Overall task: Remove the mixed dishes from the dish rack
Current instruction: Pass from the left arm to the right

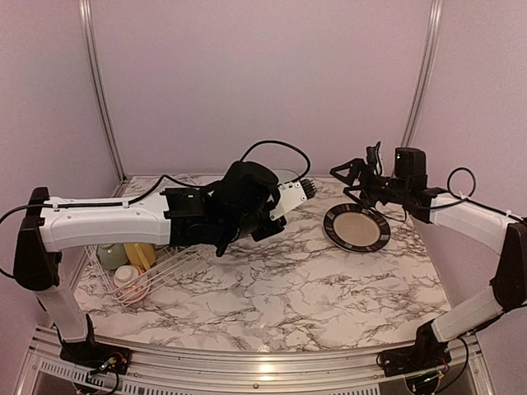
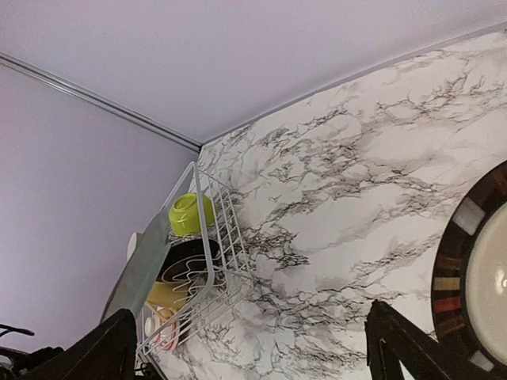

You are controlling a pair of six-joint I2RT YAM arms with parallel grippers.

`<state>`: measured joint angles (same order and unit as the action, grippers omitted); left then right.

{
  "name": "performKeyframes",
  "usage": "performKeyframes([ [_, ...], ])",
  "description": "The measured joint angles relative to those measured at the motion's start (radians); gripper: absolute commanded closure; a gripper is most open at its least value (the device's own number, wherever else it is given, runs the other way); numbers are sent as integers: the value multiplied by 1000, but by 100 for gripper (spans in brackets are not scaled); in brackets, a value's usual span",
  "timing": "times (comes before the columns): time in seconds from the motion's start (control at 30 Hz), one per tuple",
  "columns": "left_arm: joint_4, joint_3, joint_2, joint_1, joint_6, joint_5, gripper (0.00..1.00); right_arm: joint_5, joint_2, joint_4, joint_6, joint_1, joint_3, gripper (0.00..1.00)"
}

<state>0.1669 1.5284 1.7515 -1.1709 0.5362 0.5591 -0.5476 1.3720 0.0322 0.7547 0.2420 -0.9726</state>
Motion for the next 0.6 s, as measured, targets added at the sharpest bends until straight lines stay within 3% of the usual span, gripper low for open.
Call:
performKeyframes([
  [0.23, -92, 0, 90, -51, 110, 105, 100, -29, 87, 126, 116, 142, -1, 9],
  [0.6, -126, 0, 139, -85, 190, 175, 100, -39, 173, 214, 198, 237, -2, 38],
])
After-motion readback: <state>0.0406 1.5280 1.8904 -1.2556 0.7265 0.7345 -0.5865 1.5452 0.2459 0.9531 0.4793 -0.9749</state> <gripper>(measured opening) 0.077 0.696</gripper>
